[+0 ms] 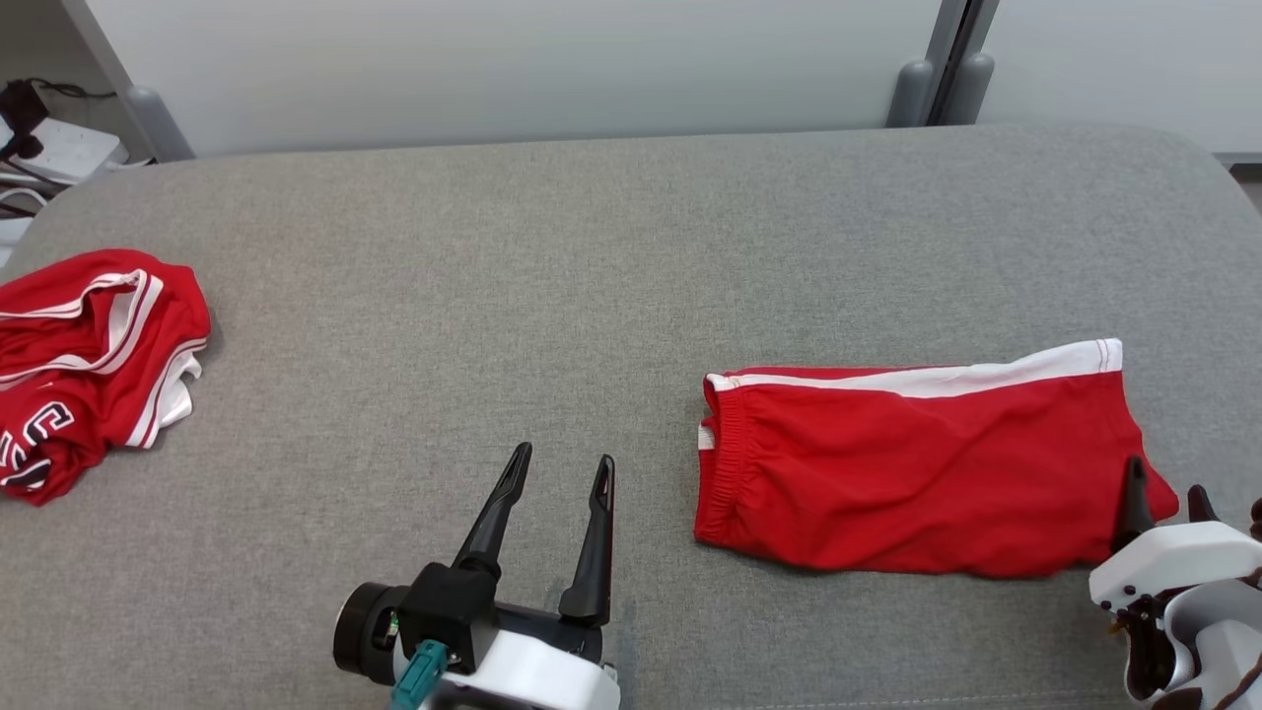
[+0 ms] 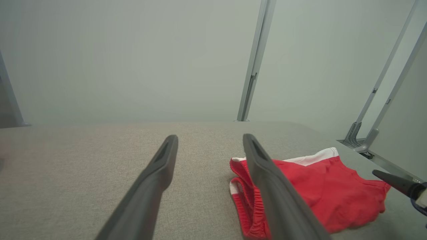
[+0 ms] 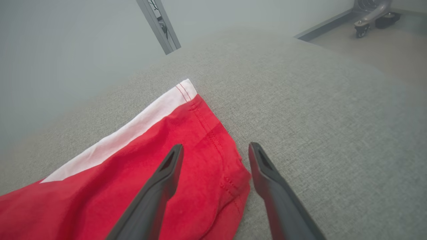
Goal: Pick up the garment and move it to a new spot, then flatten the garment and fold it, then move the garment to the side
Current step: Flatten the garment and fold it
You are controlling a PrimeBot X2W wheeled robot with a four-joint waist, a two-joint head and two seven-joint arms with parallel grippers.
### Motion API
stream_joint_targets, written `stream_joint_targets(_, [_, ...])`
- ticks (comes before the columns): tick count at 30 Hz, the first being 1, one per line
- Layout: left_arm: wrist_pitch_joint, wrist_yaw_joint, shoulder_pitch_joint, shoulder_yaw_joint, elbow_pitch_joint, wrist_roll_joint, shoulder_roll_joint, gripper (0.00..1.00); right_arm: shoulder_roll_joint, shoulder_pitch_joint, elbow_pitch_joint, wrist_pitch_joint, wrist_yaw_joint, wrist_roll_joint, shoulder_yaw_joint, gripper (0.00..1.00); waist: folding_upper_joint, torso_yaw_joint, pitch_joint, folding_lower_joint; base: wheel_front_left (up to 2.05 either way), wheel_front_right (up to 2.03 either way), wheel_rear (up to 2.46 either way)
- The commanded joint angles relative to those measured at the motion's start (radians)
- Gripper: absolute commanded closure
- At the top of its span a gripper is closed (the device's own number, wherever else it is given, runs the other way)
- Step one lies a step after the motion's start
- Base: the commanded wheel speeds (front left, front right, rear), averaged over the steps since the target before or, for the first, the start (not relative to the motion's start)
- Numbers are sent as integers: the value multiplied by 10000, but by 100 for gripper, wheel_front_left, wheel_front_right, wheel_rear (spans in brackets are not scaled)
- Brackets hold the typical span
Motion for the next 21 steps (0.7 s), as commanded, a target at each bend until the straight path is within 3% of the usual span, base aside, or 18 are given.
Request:
stream_joint_targets(1, [-88, -32, -126, 367, -237, -113, -7, 0, -74, 142, -500, -133, 0, -348, 381, 0, -1, -35, -116, 0, 0, 0, 0])
stream_joint_targets(5, [-88, -9, 110, 531, -239, -260, -7, 0, -60, 765, -1761, -133, 0, -1081, 1148, 0, -1, -145, -408, 0, 0, 0, 0])
stream_joint_targets(10, [-88, 1, 441, 730, -190, -394, -7, 0, -173, 1806, -3230, -133, 0, -861, 2514, 0, -1, -338, -771, 0, 0, 0, 0])
stream_joint_targets(21, [-88, -50, 809, 1089, -119, -334, -7, 0, -744, 3882, -5847, -133, 0, -611, 3428, 0, -1, -613, -1056, 0, 0, 0, 0])
